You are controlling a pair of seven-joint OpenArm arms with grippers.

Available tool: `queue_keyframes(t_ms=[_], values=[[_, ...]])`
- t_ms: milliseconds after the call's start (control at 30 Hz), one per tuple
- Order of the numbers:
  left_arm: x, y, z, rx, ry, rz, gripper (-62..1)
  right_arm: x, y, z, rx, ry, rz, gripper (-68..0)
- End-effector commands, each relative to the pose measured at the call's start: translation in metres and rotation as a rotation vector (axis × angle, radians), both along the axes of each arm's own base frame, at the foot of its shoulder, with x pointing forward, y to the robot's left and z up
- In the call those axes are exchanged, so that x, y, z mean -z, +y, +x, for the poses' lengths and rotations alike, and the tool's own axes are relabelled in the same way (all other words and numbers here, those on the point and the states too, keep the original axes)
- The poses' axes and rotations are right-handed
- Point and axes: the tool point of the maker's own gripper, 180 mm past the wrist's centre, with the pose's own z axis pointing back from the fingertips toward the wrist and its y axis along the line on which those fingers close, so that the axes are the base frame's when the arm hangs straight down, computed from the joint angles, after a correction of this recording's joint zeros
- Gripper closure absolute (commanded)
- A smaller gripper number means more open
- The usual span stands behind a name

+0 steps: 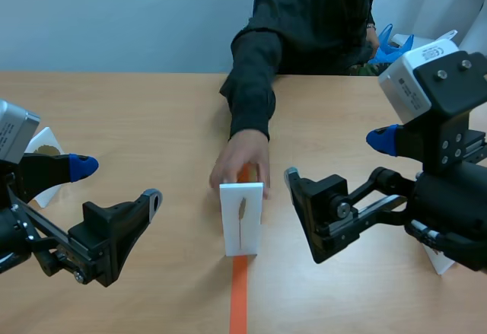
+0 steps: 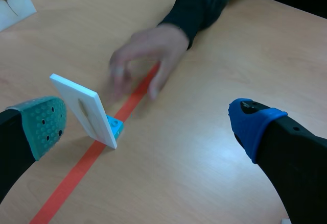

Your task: Sort the leaf by its shape. The table is split by an orange tape line. A compound leaf with several leaflets goes to the left side, a simple leaf with one blade goes to the right side. Return to the home posture when a red brick is placed on the table.

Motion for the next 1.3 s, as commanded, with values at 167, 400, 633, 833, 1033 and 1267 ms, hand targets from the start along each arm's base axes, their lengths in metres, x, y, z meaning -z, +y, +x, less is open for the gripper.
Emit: queue_keyframes(t_ms=[167,400,633,833,1033,1267], values=[[-0.013,-0.01,-0.003,0.063,-0.031,-0.024,-62.3,-0.008,-0.004,0.005,0.002,-0.031,0.002,-67.9],[-0.009,-0.02,-0.013,0.153,-0.029,0.009,-62.3,-0.008,-0.004,0.005,0.002,-0.031,0.002,-67.9],[0.001,-0.023,-0.017,0.185,-0.028,0.072,-62.3,-0.008,-0.004,0.005,0.002,-0.032,0.003,-67.9],[0.017,-0.028,-0.017,0.207,-0.012,0.08,-62.3,-0.008,-0.004,0.005,0.002,-0.032,0.003,-67.9],[0.037,-0.032,-0.005,0.214,-0.003,0.071,-62.3,-0.008,-0.004,0.005,0.002,-0.032,0.002,-67.9],[0.061,-0.045,0.01,0.218,0.01,0.039,-62.3,-0.008,-0.004,0.005,0.003,-0.032,0.002,-67.9]])
